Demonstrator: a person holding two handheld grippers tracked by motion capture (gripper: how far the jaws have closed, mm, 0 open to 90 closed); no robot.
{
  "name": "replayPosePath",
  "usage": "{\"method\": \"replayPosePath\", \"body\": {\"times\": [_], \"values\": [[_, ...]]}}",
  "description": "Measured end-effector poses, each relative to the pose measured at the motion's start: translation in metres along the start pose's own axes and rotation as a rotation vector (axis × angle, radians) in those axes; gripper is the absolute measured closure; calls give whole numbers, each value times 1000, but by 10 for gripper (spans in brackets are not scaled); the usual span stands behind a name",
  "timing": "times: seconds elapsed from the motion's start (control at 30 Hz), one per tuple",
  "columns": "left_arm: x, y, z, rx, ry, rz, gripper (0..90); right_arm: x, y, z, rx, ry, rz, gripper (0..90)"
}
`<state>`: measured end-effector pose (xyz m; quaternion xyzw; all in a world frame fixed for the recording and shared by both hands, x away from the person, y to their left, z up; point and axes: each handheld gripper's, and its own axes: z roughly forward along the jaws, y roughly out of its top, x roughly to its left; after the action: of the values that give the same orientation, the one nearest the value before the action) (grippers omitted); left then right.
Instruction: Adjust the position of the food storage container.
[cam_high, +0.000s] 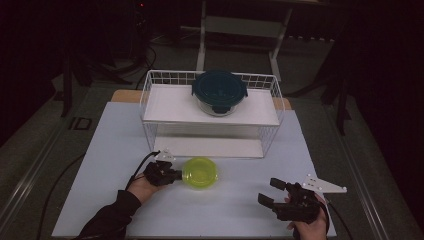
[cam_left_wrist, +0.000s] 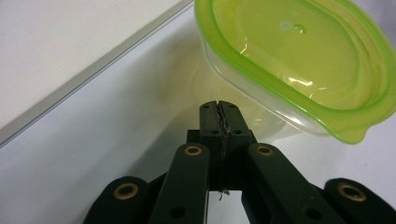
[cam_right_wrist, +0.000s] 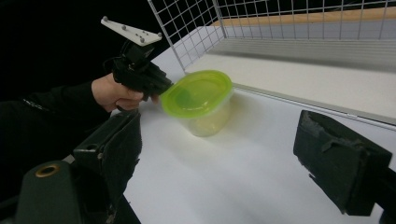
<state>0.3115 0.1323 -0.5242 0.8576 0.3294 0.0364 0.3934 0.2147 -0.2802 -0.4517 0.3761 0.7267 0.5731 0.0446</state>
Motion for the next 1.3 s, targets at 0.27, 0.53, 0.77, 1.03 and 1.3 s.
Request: {"method": "replayPosePath", "body": {"times": [0.27, 0.53, 0.77, 1.03, 1.3], "values": [[-8, 2, 9, 10, -23, 11, 887, 0, 0, 0, 2, 0, -1, 149], [-11, 8, 16, 11, -27, 9, 887, 1, 0, 2, 6, 2, -4, 149], [-14, 14, 25, 6, -38, -1, 887, 0, -1, 2, 11, 5, 1, 149], [-19, 19, 30, 7, -50, 10, 887, 1, -1, 2, 13, 3, -2, 149], [-25, 23, 35, 14, -64, 18, 887, 0, -1, 2, 13, 2, -1, 149]]}}
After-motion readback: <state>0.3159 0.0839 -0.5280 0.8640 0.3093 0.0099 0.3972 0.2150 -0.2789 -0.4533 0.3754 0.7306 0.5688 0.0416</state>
